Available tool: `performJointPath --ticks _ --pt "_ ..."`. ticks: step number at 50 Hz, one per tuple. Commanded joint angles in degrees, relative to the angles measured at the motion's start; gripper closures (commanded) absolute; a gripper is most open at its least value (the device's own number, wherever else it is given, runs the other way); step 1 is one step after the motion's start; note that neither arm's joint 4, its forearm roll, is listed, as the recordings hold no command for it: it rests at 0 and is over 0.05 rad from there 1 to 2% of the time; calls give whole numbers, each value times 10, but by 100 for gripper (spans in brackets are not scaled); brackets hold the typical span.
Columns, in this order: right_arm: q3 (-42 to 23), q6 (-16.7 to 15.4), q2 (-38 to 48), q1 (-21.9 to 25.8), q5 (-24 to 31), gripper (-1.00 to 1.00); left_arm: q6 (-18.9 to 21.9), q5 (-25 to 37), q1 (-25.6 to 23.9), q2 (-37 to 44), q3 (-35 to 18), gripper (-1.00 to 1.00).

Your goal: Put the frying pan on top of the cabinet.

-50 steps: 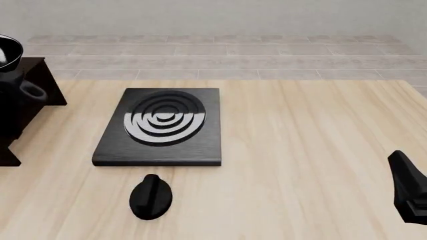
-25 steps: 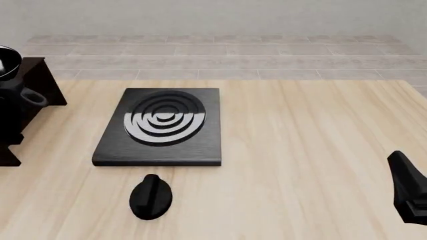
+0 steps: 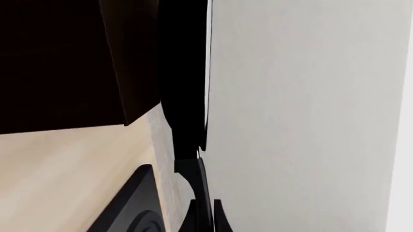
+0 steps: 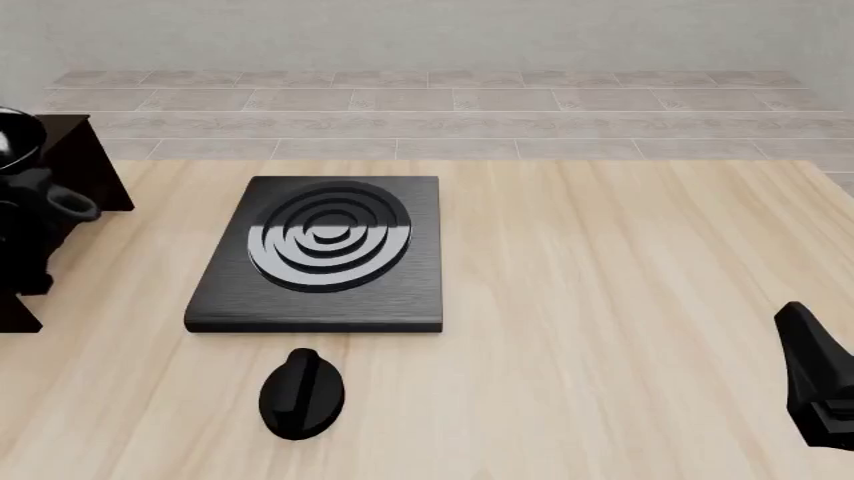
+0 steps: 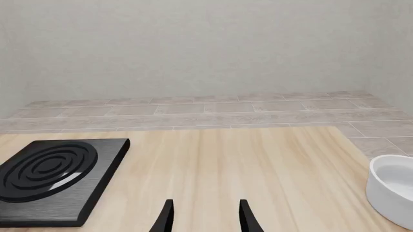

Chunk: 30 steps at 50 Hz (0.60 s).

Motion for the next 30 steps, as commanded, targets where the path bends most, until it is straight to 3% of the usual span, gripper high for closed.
performJointPath --ticks 1,30 --pt "0 0 0 0 0 -100 0 -21 4 11 -11 100" --pt "0 1 0 -1 0 -100 0 -42 17 46 -8 100"
